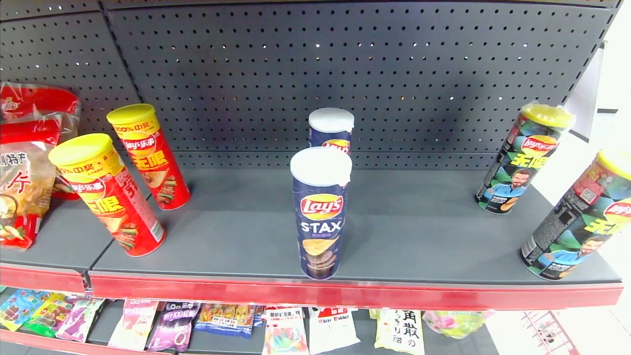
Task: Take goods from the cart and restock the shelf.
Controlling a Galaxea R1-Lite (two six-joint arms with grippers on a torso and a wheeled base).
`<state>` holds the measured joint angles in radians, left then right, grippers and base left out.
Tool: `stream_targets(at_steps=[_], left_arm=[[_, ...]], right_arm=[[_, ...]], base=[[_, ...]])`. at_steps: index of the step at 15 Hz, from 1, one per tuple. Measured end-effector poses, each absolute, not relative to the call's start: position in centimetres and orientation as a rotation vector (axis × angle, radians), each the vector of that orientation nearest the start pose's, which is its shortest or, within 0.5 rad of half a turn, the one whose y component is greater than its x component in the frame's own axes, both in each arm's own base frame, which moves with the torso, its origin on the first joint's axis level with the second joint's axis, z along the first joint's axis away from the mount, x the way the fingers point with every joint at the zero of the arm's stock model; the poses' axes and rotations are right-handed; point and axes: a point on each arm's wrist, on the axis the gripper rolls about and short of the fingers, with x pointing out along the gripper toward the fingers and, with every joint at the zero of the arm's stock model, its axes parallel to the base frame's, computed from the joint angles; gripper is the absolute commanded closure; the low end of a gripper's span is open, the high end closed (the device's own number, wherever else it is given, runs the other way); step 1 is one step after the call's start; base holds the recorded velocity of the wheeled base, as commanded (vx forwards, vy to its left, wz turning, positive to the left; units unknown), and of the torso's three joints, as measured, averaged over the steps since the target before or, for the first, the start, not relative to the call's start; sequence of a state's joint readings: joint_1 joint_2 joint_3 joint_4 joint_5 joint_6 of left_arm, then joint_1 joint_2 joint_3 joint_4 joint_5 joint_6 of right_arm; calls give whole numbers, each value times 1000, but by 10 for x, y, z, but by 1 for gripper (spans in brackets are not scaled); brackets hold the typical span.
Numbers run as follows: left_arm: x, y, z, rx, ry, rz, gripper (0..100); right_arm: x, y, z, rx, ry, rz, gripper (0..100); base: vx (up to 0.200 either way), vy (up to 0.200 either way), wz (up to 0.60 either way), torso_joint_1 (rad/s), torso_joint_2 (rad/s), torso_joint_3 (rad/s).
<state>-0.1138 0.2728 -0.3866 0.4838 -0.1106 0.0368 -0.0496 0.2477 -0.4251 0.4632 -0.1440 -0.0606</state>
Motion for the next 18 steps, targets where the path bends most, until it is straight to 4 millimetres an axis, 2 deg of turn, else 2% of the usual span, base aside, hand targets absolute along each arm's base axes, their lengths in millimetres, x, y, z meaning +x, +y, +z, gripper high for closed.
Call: stream_targets(at_steps=[1,3,6,9,18], left_arm=[[-34,1,126,35,342,-208,0],[-34,2,116,26,228,-190,0],[-22,0,103,24,18,-214,0],[-17,0,81,29,66,-155,0],[-16,1,77,3,83,-135,0]], right_arm=[[-38,0,137,-64,276,-139,0],[-37,2,126,-50,184,-71,0],[-23,2,108,-55,11,-54,0],[-17,1,83,-18,62,-57,0],[-17,1,77,10,78,-56,0]], base=[[0,0,0,0,0,0],[0,0,0,0,0,0],[0,0,0,0,0,0],[0,0,0,0,0,0],[0,0,0,0,0,0]])
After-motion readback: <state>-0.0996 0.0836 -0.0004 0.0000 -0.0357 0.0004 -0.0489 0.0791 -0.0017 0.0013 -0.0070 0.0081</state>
